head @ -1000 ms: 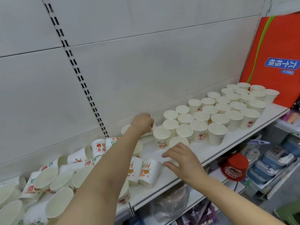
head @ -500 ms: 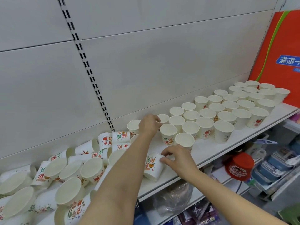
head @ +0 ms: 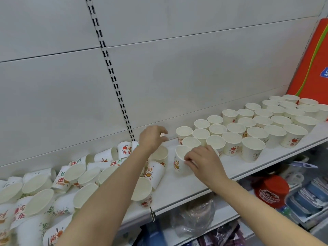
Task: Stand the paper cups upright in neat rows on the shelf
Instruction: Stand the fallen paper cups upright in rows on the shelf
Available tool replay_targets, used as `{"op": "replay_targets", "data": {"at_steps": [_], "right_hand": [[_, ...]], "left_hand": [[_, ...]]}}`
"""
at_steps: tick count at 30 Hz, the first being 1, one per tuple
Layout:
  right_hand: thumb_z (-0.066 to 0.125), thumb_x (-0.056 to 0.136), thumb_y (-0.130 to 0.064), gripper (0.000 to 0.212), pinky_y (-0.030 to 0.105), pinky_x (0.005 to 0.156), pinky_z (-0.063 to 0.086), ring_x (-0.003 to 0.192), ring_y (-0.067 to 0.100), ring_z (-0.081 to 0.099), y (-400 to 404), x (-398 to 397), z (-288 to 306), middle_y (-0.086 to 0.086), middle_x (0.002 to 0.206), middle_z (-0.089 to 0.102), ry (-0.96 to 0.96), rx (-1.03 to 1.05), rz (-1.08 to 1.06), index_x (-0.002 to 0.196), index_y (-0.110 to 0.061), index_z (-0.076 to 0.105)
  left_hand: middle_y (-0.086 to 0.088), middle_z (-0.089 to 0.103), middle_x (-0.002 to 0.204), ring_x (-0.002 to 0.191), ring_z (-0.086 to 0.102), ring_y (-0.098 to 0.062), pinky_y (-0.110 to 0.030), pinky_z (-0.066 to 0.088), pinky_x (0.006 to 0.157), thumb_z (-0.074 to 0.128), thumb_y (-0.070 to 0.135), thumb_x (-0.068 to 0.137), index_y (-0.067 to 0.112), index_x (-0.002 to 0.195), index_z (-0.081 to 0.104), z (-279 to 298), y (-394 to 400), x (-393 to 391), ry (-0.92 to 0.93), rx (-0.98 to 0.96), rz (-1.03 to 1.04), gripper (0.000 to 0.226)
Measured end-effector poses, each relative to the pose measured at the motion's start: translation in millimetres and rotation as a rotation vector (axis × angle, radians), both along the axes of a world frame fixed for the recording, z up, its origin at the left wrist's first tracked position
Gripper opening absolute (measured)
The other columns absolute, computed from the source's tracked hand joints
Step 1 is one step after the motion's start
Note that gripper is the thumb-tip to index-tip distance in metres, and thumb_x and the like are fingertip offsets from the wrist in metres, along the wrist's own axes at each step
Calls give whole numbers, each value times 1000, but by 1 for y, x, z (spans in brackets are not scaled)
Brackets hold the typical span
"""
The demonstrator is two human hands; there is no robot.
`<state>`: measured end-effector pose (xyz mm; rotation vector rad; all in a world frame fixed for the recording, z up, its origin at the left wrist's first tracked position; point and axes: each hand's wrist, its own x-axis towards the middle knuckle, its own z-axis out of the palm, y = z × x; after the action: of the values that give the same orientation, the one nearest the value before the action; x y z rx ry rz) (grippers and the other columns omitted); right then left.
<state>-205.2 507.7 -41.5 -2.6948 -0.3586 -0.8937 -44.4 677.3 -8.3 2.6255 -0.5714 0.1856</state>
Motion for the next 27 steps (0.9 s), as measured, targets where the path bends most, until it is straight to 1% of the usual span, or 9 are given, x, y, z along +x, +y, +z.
{"op": "replay_targets", "data": {"at_steps": [3, 8, 11, 14, 15, 17, 20, 24, 27], "right_hand": [[73, 73, -18, 13, 27, 69, 24, 66, 24, 56, -9, 9, -9, -2, 70, 59, 29, -71, -19, 73, -16, 61], [83, 67, -15, 22, 31, 70, 30, 71, 25, 59, -16, 14, -20, -1, 75, 62, 94, -75, -19, 76, -16, 63], [84, 68, -20, 22, 30, 74, 32, 78, 25, 60, -11, 17, -17, -1, 82, 66, 53, -23, -14, 84, -16, 68], [80, 72, -21, 20, 29, 74, 32, 81, 22, 55, 9, 32, -9, -4, 85, 65, -7, -18, 60, 88, -18, 68], [79, 72, -20, 20, 28, 74, 32, 82, 21, 54, 18, 40, -7, -4, 86, 65, -11, -32, 93, 88, -18, 67], [78, 71, -18, 21, 26, 75, 29, 83, 22, 54, 31, 53, -5, -5, 85, 64, -3, -67, 142, 89, -18, 67], [77, 71, -18, 21, 25, 78, 29, 84, 22, 55, 34, 61, -10, -5, 86, 64, 9, -84, 161, 89, -19, 67], [72, 71, -19, 24, 28, 76, 33, 88, 25, 55, 28, 68, -22, -4, 90, 64, 14, -105, 178, 94, -18, 66], [77, 67, -19, 27, 34, 74, 45, 88, 22, 54, 37, 78, -24, -5, 89, 65, 45, -111, 200, 92, -19, 66]], "left_hand": [[12, 69, 110, 101, 63, -11, -26, 43, 75, 73, 36, 82, 31, 108, 71, 1, 18, -3, 0, 35, 15, 27], [9, 67, 116, 107, 61, -15, -29, 46, 82, 72, 35, 83, 28, 113, 70, -4, 32, -1, 9, 98, 70, 30], [2, 65, 121, 107, 61, -20, -33, 48, 83, 70, 31, 86, 26, 118, 67, -6, 35, 7, -2, 140, 120, 32], [1, 62, 125, 111, 59, -22, -34, 47, 86, 70, 29, 87, 27, 122, 65, -9, 28, 17, 20, 243, 101, 35], [0, 62, 123, 111, 60, -23, -35, 47, 85, 70, 30, 86, 27, 120, 66, -11, 24, 19, 34, 297, 83, 34], [-3, 66, 114, 104, 62, -25, -33, 47, 78, 67, 27, 86, 26, 111, 72, -14, 16, 23, 29, 369, 57, 26], [-4, 69, 104, 97, 64, -27, -30, 45, 70, 60, 17, 86, 26, 103, 75, -23, 2, 29, 10, 325, 23, 25], [3, 66, 118, 107, 61, -20, -34, 50, 86, 69, 25, 84, 32, 114, 69, -23, -4, 31, 46, 208, -96, 31], [10, 63, 124, 106, 62, -14, -35, 50, 88, 71, 31, 85, 31, 117, 66, -10, 16, 26, 19, 139, -113, 33]]}}
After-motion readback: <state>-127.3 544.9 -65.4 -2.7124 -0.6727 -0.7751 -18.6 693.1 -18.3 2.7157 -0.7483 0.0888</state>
